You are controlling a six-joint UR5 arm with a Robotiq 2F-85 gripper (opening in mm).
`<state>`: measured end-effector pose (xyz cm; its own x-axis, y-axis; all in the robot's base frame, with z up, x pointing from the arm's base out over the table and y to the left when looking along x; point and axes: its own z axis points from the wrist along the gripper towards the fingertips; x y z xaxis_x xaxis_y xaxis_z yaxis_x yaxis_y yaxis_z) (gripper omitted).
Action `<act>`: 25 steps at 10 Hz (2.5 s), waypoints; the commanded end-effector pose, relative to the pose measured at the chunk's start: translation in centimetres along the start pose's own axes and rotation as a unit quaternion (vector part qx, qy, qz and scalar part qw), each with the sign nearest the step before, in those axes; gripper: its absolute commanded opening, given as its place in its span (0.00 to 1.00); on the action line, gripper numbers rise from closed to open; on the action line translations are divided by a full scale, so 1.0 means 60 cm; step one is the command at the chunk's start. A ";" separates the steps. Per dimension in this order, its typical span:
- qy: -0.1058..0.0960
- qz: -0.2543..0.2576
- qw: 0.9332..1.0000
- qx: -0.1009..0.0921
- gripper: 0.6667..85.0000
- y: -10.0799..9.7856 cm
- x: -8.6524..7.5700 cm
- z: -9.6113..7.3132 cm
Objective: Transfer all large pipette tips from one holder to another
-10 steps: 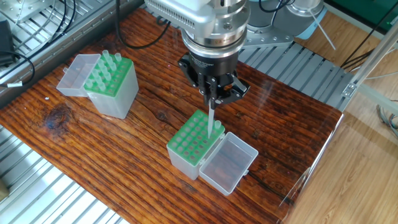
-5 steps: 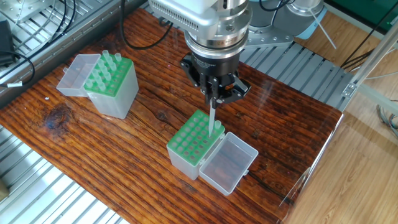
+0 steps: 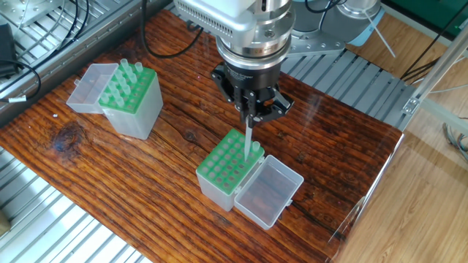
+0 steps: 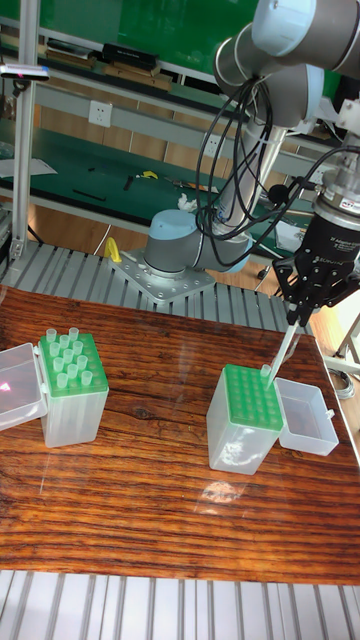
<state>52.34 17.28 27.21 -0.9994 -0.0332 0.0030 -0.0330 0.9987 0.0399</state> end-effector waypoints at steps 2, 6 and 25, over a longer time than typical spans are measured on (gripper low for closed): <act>0.001 0.001 1.000 -0.008 0.00 0.006 -0.003 0.002; 0.017 0.005 1.000 -0.009 0.00 0.006 0.010 0.003; 0.012 -0.012 1.000 -0.019 0.25 0.016 -0.007 0.014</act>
<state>52.86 17.83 26.28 -0.9985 -0.0501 0.0231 -0.0486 0.9971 0.0590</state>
